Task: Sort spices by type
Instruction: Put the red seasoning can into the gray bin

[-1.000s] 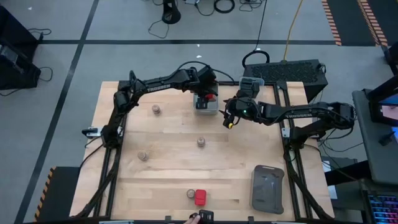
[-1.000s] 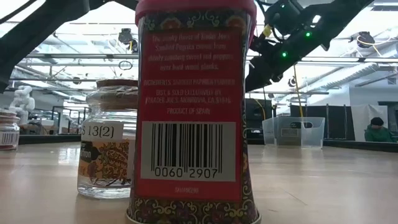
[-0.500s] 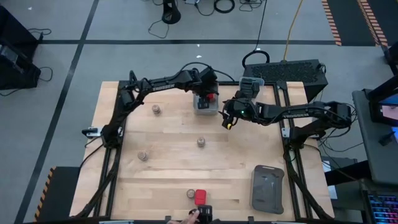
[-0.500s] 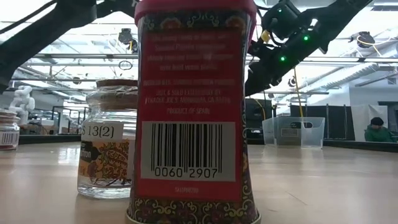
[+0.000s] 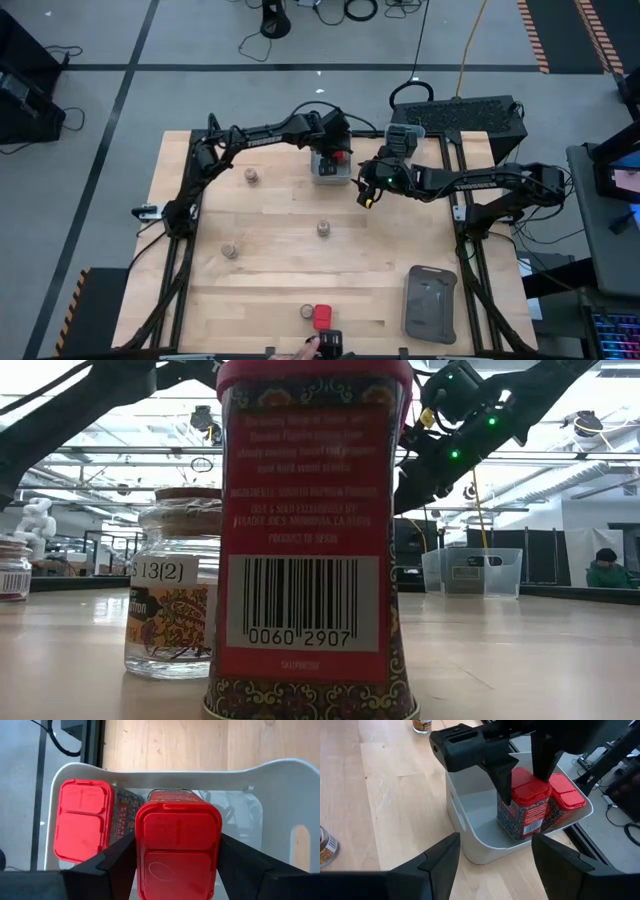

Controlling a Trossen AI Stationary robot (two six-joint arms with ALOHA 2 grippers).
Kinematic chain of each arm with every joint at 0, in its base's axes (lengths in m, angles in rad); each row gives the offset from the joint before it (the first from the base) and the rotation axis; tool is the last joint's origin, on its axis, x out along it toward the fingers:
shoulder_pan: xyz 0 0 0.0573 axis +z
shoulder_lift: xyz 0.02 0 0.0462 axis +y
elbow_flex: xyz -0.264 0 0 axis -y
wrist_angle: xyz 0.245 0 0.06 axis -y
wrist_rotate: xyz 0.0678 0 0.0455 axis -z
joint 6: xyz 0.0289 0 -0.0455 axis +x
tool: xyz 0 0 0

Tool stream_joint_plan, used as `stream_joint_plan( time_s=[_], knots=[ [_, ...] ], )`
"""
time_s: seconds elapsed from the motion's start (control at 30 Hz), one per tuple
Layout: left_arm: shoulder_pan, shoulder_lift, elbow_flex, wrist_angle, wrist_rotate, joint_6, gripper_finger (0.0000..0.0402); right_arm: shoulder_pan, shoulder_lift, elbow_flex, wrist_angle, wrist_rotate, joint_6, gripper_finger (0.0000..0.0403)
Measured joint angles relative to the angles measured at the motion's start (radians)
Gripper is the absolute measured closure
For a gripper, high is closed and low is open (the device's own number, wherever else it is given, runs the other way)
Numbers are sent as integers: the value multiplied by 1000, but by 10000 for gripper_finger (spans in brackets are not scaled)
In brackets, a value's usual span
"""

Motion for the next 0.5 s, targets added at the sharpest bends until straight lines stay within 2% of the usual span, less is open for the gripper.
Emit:
stream_joint_plan(
  time_s=[0.37, 0.5],
  knots=[
    [-2, 0, 0, 2, -14, 19, 164, 0, 0, 0, 0, 0, -5, 172],
    [-15, 0, 0, 1, -56, 29, 147, 0, 0, 0, 0, 0, -5, 172]
  ],
)
